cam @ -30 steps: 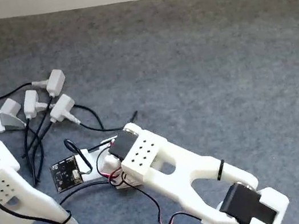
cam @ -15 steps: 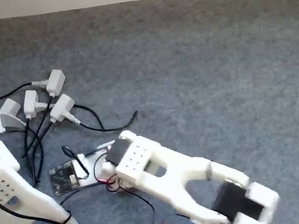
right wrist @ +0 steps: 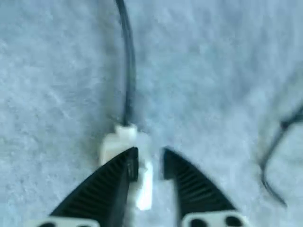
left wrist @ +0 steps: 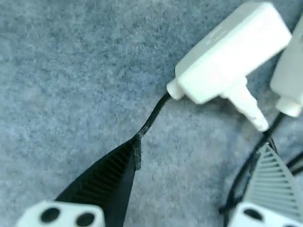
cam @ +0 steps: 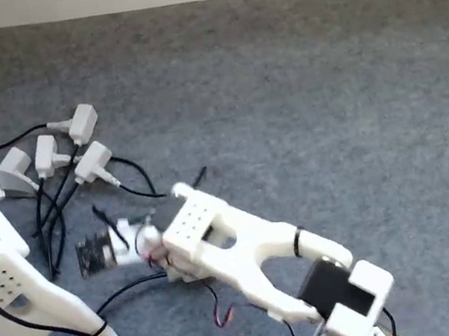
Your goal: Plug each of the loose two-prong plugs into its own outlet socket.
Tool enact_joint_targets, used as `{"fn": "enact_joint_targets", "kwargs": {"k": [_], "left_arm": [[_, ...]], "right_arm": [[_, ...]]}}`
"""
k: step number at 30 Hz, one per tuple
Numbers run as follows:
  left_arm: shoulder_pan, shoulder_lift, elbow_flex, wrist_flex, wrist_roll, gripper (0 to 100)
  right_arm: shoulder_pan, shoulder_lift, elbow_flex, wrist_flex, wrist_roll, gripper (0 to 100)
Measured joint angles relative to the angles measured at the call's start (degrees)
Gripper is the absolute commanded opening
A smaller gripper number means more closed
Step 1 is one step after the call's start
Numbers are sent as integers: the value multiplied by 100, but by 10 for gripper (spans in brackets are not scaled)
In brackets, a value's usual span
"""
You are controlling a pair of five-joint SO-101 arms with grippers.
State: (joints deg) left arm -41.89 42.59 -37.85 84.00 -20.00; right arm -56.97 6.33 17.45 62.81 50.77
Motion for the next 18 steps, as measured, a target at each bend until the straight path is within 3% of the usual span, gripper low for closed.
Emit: {"fn": "enact_joint_targets", "kwargs": {"k": [10, 13, 16, 18], "left_arm": [[686, -387, -1512, 1521, -9, 362], [879, -615, -1521, 1635, -9, 362], [1178, -1081, -949, 1653, -193, 362], [1442, -1530, -299, 1653, -396, 362]], "right_arm": [[905, 53, -4624, 2884, -510, 260], [1336, 53, -5855, 3490, -932, 172], [1873, 35, -6110, 3552, -1503, 1], [2242, -9, -6101, 3552, -1829, 26]]}}
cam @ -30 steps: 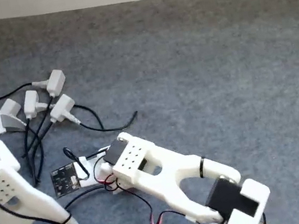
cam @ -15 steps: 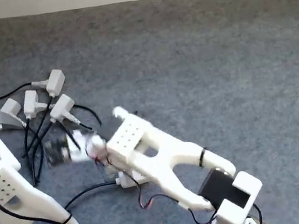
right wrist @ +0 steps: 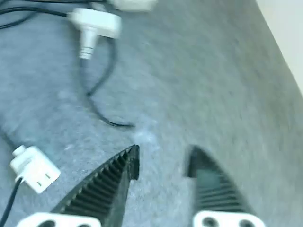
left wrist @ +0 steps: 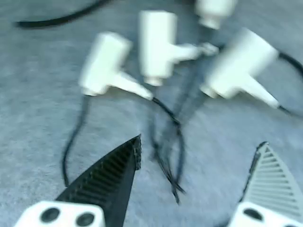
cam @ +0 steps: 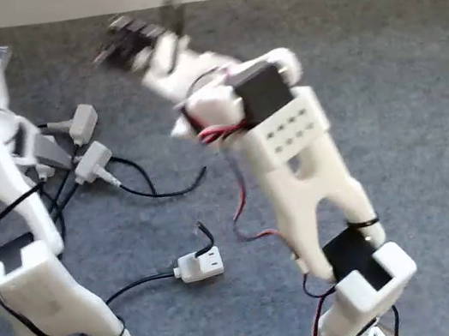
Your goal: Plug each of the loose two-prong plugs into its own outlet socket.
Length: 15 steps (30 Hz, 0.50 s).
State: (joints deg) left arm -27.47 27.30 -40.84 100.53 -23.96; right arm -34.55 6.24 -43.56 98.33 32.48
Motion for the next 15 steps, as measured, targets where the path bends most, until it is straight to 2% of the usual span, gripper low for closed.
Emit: {"fn": "enact_joint_targets", "kwargs": {"k": [5, 10, 15], "left_arm": [[677, -1714, 2013, 0, -765, 362], [1459, -3745, 4325, -26, -1644, 361], [1890, -5486, 6505, -765, -2127, 361]], "right_arm": [[730, -1108, 791, 0, -897, 5], [853, -2532, 3033, -176, -1248, 5], [1275, -4062, 6251, -1802, -1582, 5]]}}
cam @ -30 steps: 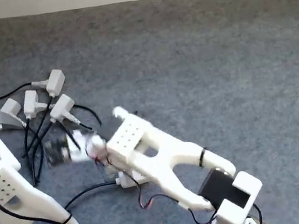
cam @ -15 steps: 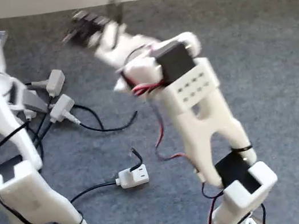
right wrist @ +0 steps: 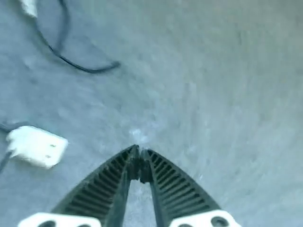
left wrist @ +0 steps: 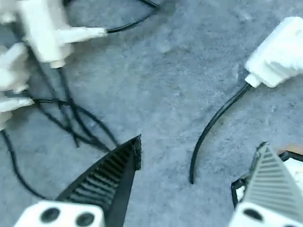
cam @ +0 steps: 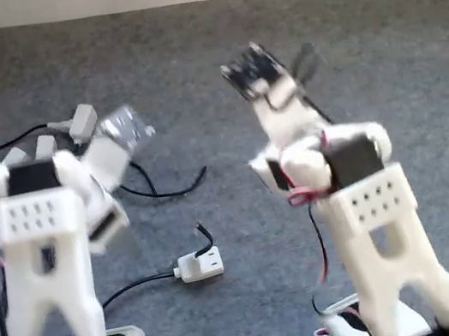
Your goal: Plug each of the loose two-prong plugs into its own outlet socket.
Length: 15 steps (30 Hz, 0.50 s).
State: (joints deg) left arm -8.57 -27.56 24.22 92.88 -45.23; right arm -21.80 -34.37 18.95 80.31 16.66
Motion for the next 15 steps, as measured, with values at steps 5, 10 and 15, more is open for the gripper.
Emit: {"fn": "enact_joint_targets", "kwargs": {"k": [5, 10, 15], "left_arm": [[264, -941, 1864, -1046, -246, 362], [967, -1433, 2954, -1574, -360, 364], [1574, -1626, 3587, -2444, -352, 364]], "right_arm": [[536, -1275, 3305, -1670, -105, 5], [642, -1802, 4905, -2224, -141, 5], [651, -1978, 5574, -2787, -158, 5]]}}
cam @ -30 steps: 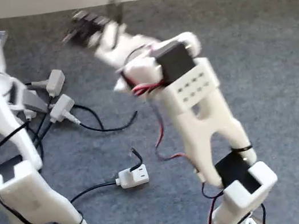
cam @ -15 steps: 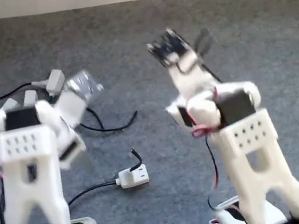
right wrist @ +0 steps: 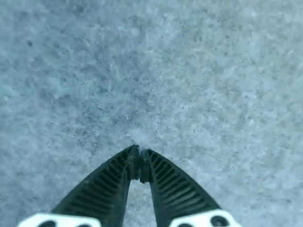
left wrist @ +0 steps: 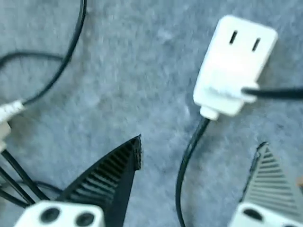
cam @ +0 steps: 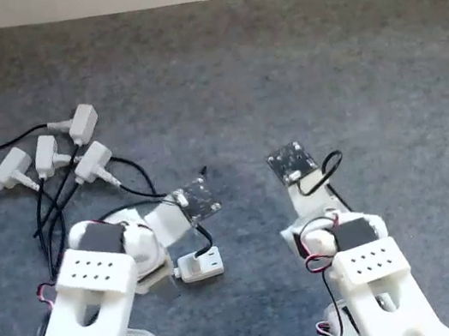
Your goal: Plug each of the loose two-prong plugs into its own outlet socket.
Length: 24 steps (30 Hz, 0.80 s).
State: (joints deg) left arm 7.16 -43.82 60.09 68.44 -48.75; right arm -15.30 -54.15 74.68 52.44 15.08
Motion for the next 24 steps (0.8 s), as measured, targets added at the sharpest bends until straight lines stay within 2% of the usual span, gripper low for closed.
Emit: {"fn": "enact_joint_targets", "kwargs": {"k": [8, 15, 18, 24], "left_arm": [[721, 0, 422, -1248, 527, 362], [1380, 0, 774, -1468, 580, 359], [1345, 0, 976, -1670, 580, 293], [1363, 0, 1319, -2233, 589, 82]], "right_arm": [[9, -18, 352, -554, -193, 5], [9, -18, 352, -571, -237, 5], [9, -18, 352, -571, -237, 5], [9, -18, 352, -571, -237, 5]]}}
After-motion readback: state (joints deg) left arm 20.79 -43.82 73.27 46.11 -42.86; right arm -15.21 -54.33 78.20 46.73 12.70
